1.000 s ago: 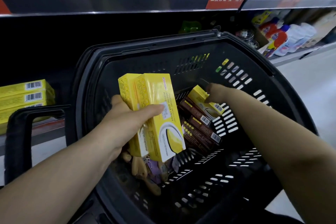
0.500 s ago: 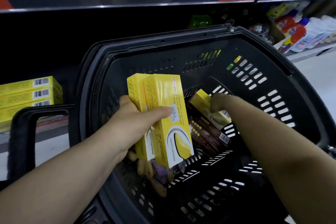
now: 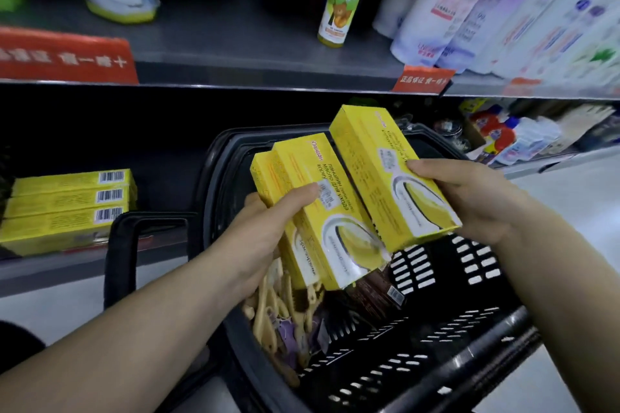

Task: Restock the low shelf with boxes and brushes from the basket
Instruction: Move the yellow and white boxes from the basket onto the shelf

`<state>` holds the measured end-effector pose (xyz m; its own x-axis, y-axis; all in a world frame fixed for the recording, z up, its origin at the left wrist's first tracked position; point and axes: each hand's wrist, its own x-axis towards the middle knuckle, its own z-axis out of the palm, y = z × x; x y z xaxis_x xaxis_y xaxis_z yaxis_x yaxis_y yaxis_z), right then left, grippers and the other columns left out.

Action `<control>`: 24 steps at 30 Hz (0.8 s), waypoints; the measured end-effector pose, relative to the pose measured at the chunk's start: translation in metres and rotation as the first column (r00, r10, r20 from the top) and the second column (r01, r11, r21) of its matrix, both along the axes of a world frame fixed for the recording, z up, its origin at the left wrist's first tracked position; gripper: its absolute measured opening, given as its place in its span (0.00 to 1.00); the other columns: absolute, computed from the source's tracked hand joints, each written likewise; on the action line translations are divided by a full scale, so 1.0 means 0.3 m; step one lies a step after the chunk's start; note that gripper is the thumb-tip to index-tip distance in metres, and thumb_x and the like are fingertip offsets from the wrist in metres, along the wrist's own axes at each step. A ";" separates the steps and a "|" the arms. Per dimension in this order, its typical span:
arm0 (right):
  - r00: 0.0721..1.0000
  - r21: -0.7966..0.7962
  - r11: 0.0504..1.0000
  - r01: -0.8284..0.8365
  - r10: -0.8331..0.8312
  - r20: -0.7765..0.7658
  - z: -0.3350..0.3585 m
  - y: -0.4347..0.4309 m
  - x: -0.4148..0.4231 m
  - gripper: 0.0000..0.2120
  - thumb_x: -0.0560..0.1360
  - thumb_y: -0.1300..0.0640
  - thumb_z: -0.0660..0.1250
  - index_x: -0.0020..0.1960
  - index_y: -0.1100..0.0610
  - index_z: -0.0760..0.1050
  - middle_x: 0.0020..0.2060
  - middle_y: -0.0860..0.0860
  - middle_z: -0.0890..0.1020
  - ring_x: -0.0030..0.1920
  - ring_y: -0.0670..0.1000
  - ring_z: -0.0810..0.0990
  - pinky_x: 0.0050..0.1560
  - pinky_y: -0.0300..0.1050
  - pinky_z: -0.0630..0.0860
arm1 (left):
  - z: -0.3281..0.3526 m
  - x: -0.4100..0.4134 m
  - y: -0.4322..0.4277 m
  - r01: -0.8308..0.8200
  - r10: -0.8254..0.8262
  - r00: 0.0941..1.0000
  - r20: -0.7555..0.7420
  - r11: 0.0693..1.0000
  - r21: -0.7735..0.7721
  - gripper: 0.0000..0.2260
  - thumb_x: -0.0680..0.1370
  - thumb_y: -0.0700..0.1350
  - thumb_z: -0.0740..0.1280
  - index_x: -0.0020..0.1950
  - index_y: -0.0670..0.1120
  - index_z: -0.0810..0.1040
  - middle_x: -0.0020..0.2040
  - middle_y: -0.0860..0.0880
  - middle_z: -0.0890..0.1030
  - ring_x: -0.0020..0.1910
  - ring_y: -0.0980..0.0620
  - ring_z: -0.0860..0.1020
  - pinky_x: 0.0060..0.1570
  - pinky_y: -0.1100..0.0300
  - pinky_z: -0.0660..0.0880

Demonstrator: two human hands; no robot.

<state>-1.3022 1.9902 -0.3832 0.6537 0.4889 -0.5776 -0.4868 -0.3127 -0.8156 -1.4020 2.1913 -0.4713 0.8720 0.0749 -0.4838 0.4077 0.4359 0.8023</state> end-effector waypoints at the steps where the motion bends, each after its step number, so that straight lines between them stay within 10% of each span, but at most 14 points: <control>1: 1.000 0.028 1.000 0.001 -0.001 0.003 0.009 0.027 -0.028 0.17 0.64 0.50 0.66 0.46 0.58 0.85 0.47 0.57 0.85 0.42 0.54 0.85 0.44 0.47 0.82 | 0.016 -0.006 0.008 -0.010 0.010 1.000 0.013 1.000 -0.014 0.45 0.56 0.64 0.75 0.69 0.50 0.68 0.59 0.51 0.80 0.58 0.48 0.79 0.63 0.47 0.72; 17: 0.981 0.050 0.991 -0.124 0.115 0.155 0.025 0.474 -0.232 0.15 0.77 0.48 0.61 0.43 0.50 0.85 0.46 0.51 0.86 0.46 0.50 0.85 0.54 0.48 0.78 | 0.139 -0.206 0.330 -0.175 0.175 0.984 0.035 0.985 0.002 0.34 0.53 0.65 0.72 0.56 0.51 0.81 0.46 0.52 0.86 0.42 0.51 0.85 0.36 0.56 0.78; 20: 0.988 0.069 0.989 -0.133 0.128 0.081 0.014 0.561 -0.242 0.13 0.77 0.50 0.62 0.48 0.55 0.82 0.47 0.53 0.86 0.43 0.52 0.85 0.47 0.46 0.81 | 0.121 -0.231 0.417 -0.087 0.082 0.995 0.053 0.993 0.082 0.26 0.70 0.51 0.71 0.65 0.41 0.76 0.59 0.40 0.81 0.58 0.46 0.80 0.47 0.52 0.74; 24: 0.985 0.026 0.985 -0.170 0.170 -0.012 -0.027 0.687 -0.237 0.12 0.78 0.51 0.62 0.46 0.56 0.82 0.43 0.54 0.86 0.37 0.52 0.85 0.39 0.44 0.81 | -0.005 -0.245 0.566 -0.459 0.439 0.888 0.139 0.867 0.195 0.21 0.83 0.38 0.49 0.71 0.28 0.49 0.75 0.32 0.52 0.75 0.40 0.54 0.59 0.60 0.51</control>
<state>-1.3733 2.1964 -0.3914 0.5520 0.6065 -0.5722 -0.4395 -0.3716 -0.8178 -1.4755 2.3610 -0.4727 0.7565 0.5626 -0.3335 0.1336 0.3662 0.9209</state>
